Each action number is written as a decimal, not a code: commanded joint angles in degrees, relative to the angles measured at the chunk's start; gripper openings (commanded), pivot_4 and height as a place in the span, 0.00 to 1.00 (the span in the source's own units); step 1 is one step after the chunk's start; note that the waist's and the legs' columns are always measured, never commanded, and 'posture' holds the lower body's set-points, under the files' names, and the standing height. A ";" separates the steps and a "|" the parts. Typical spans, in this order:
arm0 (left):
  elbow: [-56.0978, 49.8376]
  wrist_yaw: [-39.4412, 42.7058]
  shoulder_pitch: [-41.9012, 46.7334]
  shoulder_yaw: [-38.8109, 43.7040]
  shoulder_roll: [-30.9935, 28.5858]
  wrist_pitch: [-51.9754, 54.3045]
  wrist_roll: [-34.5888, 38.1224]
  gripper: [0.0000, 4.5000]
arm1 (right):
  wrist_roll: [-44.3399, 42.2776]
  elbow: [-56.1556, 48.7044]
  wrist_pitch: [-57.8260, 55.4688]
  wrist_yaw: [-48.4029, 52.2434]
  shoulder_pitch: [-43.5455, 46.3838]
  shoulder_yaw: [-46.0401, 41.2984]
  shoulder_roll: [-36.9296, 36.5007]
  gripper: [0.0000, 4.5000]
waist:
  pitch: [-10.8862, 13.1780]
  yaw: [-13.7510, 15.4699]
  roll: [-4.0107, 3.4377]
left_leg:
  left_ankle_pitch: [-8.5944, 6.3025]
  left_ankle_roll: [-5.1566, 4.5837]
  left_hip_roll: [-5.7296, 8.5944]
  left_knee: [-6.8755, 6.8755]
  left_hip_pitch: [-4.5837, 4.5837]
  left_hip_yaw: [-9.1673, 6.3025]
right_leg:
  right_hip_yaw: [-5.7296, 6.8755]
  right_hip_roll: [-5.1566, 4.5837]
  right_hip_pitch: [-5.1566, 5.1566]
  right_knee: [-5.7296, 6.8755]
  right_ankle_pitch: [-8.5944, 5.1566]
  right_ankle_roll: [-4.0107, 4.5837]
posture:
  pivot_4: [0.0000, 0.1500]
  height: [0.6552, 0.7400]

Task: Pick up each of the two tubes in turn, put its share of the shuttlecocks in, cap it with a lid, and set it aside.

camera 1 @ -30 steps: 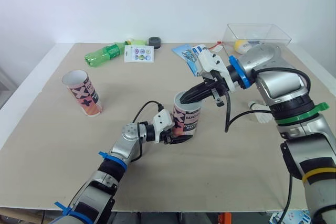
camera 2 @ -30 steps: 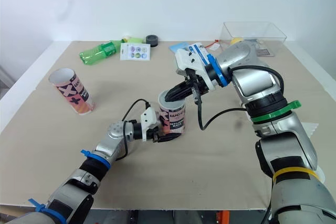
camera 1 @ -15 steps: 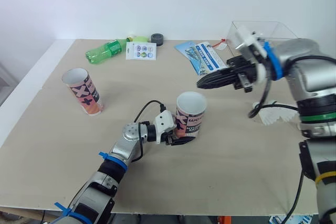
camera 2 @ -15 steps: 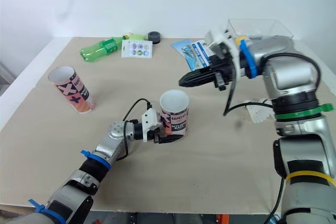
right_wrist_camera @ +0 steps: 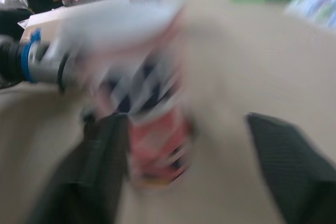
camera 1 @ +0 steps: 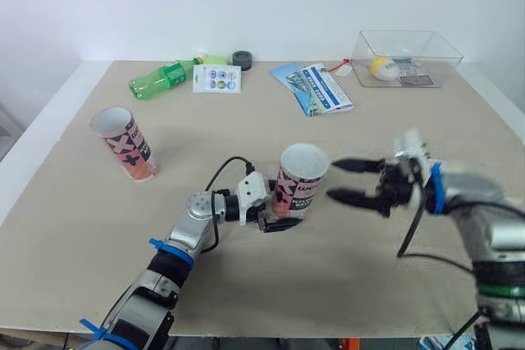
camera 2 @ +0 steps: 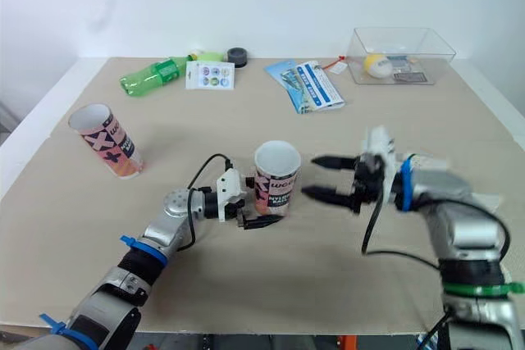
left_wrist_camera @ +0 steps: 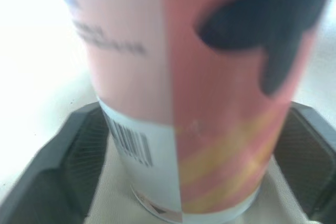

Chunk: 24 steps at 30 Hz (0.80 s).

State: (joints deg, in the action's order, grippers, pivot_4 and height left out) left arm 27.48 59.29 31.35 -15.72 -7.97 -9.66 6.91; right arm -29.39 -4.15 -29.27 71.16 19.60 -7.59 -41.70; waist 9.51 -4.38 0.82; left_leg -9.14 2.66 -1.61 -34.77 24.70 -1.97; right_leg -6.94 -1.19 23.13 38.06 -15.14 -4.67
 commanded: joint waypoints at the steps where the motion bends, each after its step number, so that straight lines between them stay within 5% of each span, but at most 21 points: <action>1: -0.25 -0.19 -0.99 -0.07 -1.27 0.75 -0.73 1.00 | -0.50 -4.93 2.09 -2.69 -1.71 -1.06 0.48 0.99 | 0.06 0.00 0.06 | 0.02 -0.01 0.01 0.00 0.00 0.00 | 0.00 0.00 0.00 0.00 0.02 -0.02 | 1.00 1.00; 10: -5.15 2.85 -3.27 0.22 -4.56 0.15 0.95 1.00 | 1.81 -2.99 7.34 -3.74 -6.74 3.83 4.97 0.99 | 0.18 -0.03 0.29 | 0.05 0.00 -0.05 0.04 -0.05 -0.03 | 0.03 0.06 -0.04 -0.01 0.03 0.06 | 1.00 1.00; 24: -20.61 5.30 -10.12 2.76 -12.89 7.40 7.04 1.00 | 9.00 6.82 19.10 -5.99 -3.02 10.95 12.06 0.99 | 0.28 0.13 0.42 | 0.06 0.02 -0.13 0.13 -0.04 -0.10 | 0.09 0.12 -0.02 0.00 0.00 0.18 | 1.00 1.00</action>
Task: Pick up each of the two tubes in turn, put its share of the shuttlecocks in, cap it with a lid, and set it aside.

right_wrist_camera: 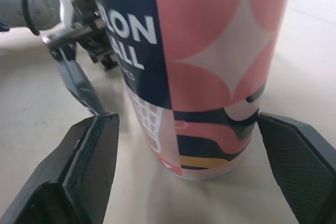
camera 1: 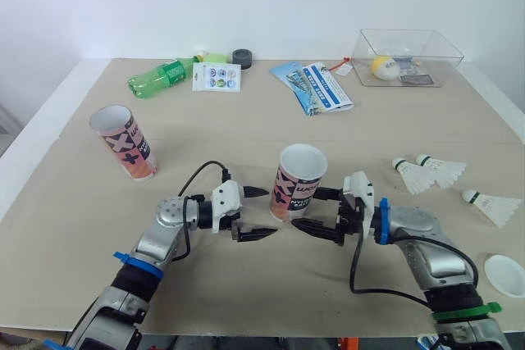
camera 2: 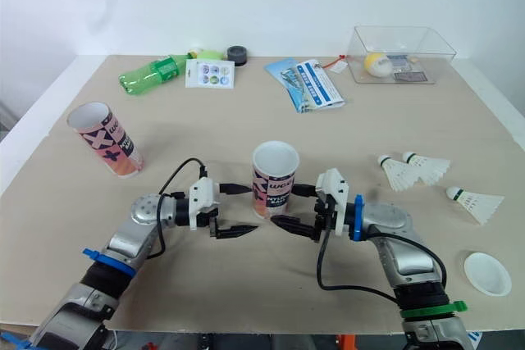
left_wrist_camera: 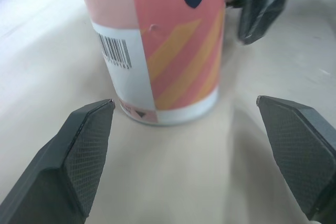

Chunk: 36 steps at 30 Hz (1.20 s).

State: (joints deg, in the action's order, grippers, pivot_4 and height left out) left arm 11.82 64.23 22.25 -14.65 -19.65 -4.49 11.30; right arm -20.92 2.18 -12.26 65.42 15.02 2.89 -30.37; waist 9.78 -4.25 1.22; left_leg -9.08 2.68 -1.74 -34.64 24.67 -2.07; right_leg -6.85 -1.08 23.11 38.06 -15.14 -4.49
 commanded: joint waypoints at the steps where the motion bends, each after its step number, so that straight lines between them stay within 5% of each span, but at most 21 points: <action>1: -5.78 0.27 -1.48 1.98 -1.65 3.06 3.09 1.00 | 0.81 1.16 2.68 -0.22 1.77 0.79 1.09 0.99 | 0.02 -0.01 0.04 | 0.00 0.00 0.00 0.00 0.00 0.00 | 0.00 -0.01 0.00 0.00 0.00 0.00 | 1.00 1.00; 27: -12.13 -1.79 -6.80 5.73 -4.28 9.03 8.47 1.00 | 6.62 14.31 13.19 1.05 9.24 7.47 9.69 0.99 | 0.06 -0.15 0.14 | 0.11 0.07 -0.13 -0.03 -0.16 -0.04 | 0.10 0.09 -0.09 0.06 0.19 0.16 | 1.00 1.00; 31: -12.10 -1.68 -7.24 5.53 -4.53 8.60 7.72 1.00 | 6.72 15.13 13.85 1.14 9.72 7.32 10.19 0.73 | 0.06 -0.16 0.15 | 0.12 0.07 -0.15 -0.03 -0.20 -0.04 | 0.10 0.10 -0.12 0.06 0.22 0.19 | 1.00 1.00; 36: -12.04 -1.73 -7.00 5.66 -4.63 8.34 7.48 1.00 | 6.71 14.71 13.67 0.90 9.47 7.37 10.34 0.70 | 0.06 -0.15 0.15 | 0.15 0.06 -0.15 -0.03 -0.21 -0.04 | 0.10 0.11 -0.12 0.06 0.25 0.19 | 1.00 1.00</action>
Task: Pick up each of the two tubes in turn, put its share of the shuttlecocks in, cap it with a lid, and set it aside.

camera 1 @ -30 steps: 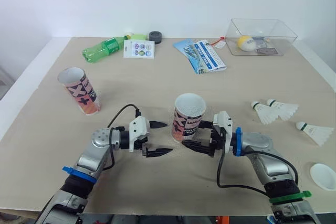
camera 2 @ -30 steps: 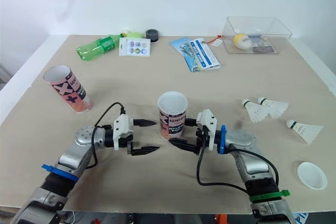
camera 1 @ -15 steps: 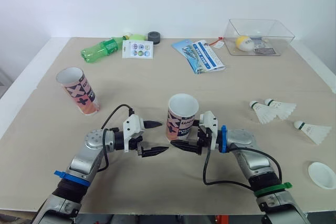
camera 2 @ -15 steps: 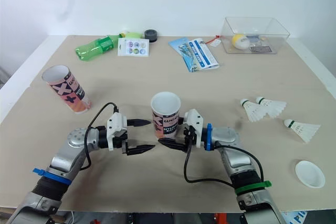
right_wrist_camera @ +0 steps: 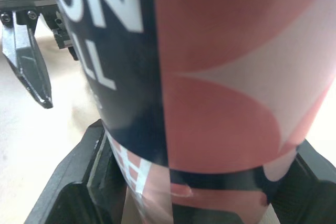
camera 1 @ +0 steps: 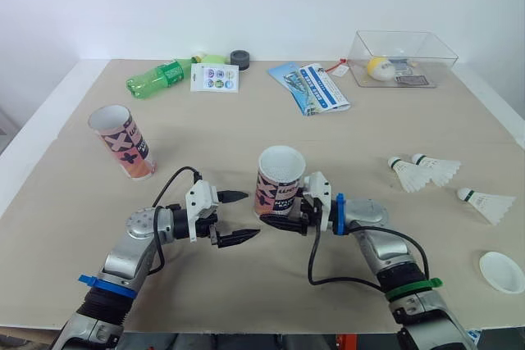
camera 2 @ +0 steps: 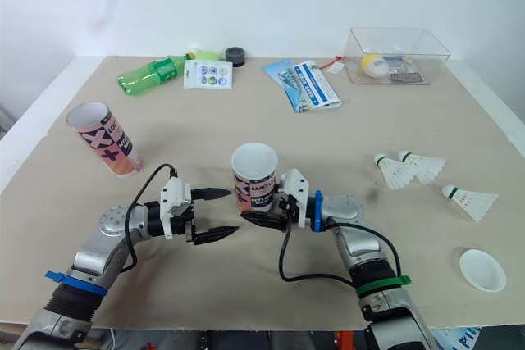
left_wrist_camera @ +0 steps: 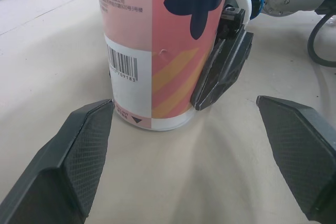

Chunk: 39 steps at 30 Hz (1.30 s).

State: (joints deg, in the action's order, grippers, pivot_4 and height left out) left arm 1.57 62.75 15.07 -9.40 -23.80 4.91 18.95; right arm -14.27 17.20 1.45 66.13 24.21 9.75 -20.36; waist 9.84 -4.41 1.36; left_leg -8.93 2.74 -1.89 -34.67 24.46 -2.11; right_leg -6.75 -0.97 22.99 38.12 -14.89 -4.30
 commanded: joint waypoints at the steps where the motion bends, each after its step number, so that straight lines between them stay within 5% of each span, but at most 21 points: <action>1: -1.67 -0.23 0.32 0.40 -0.48 -1.11 -0.21 1.00 | 0.01 -0.57 -0.16 0.10 0.10 0.50 0.33 0.70 | 0.00 0.00 0.00 | 0.00 0.00 0.00 0.00 0.00 0.00 | 0.00 0.00 0.00 0.00 0.00 0.00 | 1.00 1.00; 12: -1.32 1.09 2.11 -1.04 0.39 -2.44 -0.54 1.00 | -6.03 -13.96 -5.63 -7.02 -5.65 -6.38 -0.75 0.70 | 0.01 0.20 -0.01 | 0.00 0.00 0.04 0.01 0.11 -0.02 | -0.02 -0.03 0.03 -0.01 -0.06 -0.06 | 1.00 1.00; 21: -3.57 1.06 3.89 -0.36 4.99 -1.61 4.59 1.00 | -13.61 -29.31 -12.60 -24.80 -11.66 -26.11 -4.79 0.70 | 0.02 0.64 0.02 | 0.00 0.00 0.15 -0.03 0.21 -0.04 | 0.00 -0.14 0.09 -0.02 -0.08 -0.15 | 1.00 1.00; 39: 0.97 5.58 6.01 -4.61 5.89 -7.00 1.00 1.00 | -6.05 -14.91 -4.80 -47.32 -18.47 -51.59 -13.56 0.70 | 0.00 1.40 -0.12 | 0.03 -0.07 0.31 -0.07 0.19 0.14 | -0.15 -0.30 0.04 -0.04 -0.15 -0.19 | 1.00 1.00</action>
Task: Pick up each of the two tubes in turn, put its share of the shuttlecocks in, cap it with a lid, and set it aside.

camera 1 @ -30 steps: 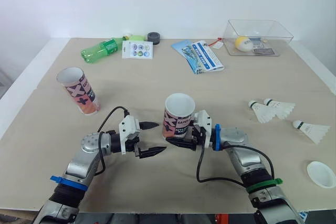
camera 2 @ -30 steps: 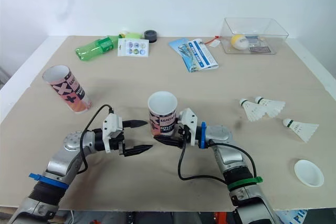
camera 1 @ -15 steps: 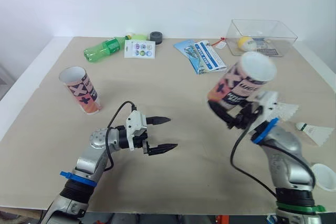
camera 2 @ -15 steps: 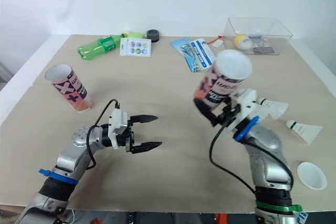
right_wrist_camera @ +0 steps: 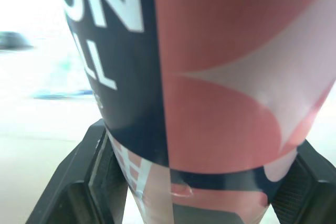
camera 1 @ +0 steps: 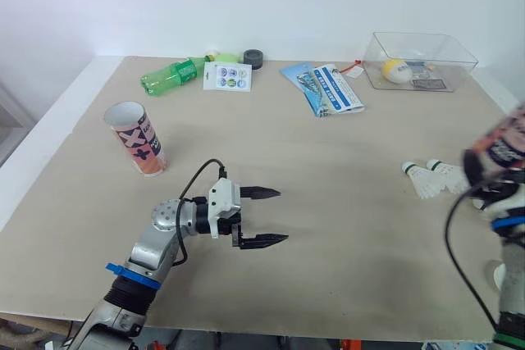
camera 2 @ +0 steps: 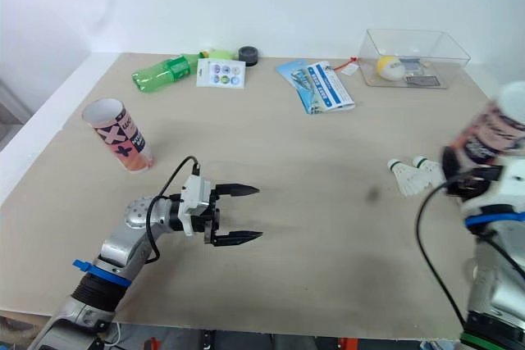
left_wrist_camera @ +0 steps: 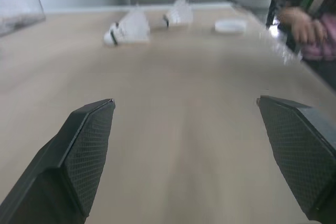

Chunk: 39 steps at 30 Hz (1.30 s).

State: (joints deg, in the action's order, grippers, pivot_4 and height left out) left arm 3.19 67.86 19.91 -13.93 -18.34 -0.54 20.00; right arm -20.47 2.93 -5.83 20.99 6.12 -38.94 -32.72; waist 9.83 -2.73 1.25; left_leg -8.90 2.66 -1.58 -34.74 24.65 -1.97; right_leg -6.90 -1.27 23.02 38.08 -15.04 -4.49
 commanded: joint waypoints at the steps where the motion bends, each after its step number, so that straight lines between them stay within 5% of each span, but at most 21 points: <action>1: -0.51 0.56 1.41 0.03 0.36 -1.53 0.09 1.00 | 0.27 -0.24 2.84 -3.26 -0.88 -4.27 -1.29 0.70 | 0.00 -0.31 0.00 | -0.01 -0.01 -0.03 0.00 -0.04 0.10 | -0.06 0.01 0.01 0.00 0.05 -0.04 | 1.00 1.00; 12: 0.81 4.68 6.57 -0.82 0.43 0.94 1.46 1.00 | -1.60 2.74 2.91 -14.83 -9.28 -16.23 2.61 0.70 | -0.08 -0.30 -0.16 | 0.02 -0.06 -0.01 -0.02 -0.09 0.19 | -0.16 -0.01 0.00 -0.01 -0.01 0.15 | 1.00 1.00; 31: -2.20 6.16 6.25 -2.28 1.24 2.34 1.21 1.00 | -3.48 32.74 6.84 -10.88 1.49 -11.95 -5.71 0.70 | -0.12 -1.60 -0.36 | 0.08 -0.17 0.02 -0.01 -0.24 0.21 | -0.20 0.00 -0.17 -0.01 0.02 0.16 | 1.00 1.00; 34: -2.36 5.63 6.10 -2.32 1.35 2.33 0.95 1.00 | -4.49 33.43 6.30 -9.73 1.36 -11.44 -6.08 0.97 | -0.12 -1.60 -0.37 | 0.08 -0.17 0.02 -0.01 -0.24 0.21 | -0.21 0.00 -0.18 -0.01 0.02 0.16 | 1.00 1.00; 39: -2.58 5.28 5.71 -2.50 1.45 2.43 0.71 1.00 | -4.48 31.76 6.54 -8.93 -0.24 -10.72 -6.04 0.99 | -0.12 -1.64 -0.37 | 0.09 -0.17 0.02 -0.01 -0.25 0.21 | -0.22 0.00 -0.18 -0.01 0.02 0.16 | 1.00 1.00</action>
State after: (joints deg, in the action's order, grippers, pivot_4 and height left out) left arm 2.77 73.40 25.68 -16.13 -16.93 2.53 20.64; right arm -24.43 37.26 -0.26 11.57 7.07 -49.42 -37.16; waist 9.72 -4.36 0.88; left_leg -8.81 2.50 -1.56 -34.74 24.40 -1.76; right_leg -7.12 -1.27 22.84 38.07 -15.02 -4.33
